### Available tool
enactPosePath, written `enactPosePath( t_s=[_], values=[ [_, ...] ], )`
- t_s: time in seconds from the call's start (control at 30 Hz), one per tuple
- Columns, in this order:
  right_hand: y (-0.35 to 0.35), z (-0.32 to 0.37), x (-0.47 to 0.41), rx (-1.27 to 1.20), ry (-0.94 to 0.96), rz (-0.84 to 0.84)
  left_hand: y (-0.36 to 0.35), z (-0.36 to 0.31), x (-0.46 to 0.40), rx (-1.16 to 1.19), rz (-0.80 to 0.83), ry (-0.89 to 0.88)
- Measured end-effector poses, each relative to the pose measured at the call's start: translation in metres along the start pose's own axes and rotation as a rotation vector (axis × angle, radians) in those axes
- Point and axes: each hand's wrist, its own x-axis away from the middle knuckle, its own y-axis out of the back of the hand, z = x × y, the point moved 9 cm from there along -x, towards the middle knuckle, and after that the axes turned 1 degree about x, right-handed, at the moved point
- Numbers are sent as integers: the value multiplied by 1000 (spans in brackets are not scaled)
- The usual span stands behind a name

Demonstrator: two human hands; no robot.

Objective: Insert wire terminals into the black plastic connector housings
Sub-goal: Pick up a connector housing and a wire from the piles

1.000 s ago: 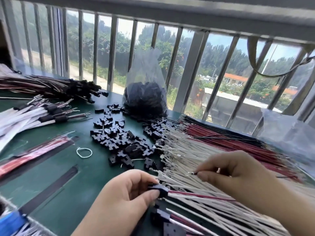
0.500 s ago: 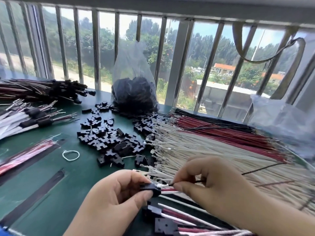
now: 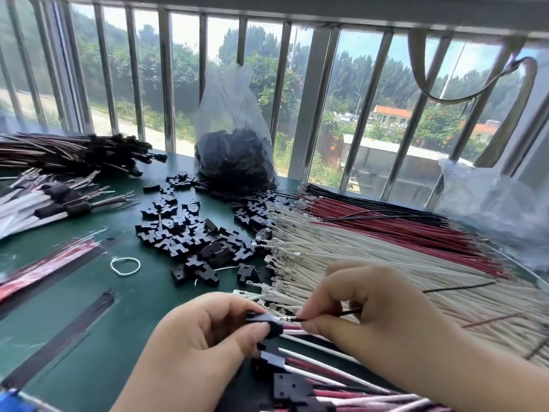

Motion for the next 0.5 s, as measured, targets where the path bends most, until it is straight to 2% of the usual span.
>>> enactPosePath(
  t_s=[0.23,0.4,0.5],
  values=[
    [4,3,1,-65,63,-22,-1,0,0,62,30,52],
    [5,10,6,107,228,-155,0,1,-1,54,34,66],
    [2,14,8,143,295,-177,-1,3,-1,93,51,66]
  ],
)
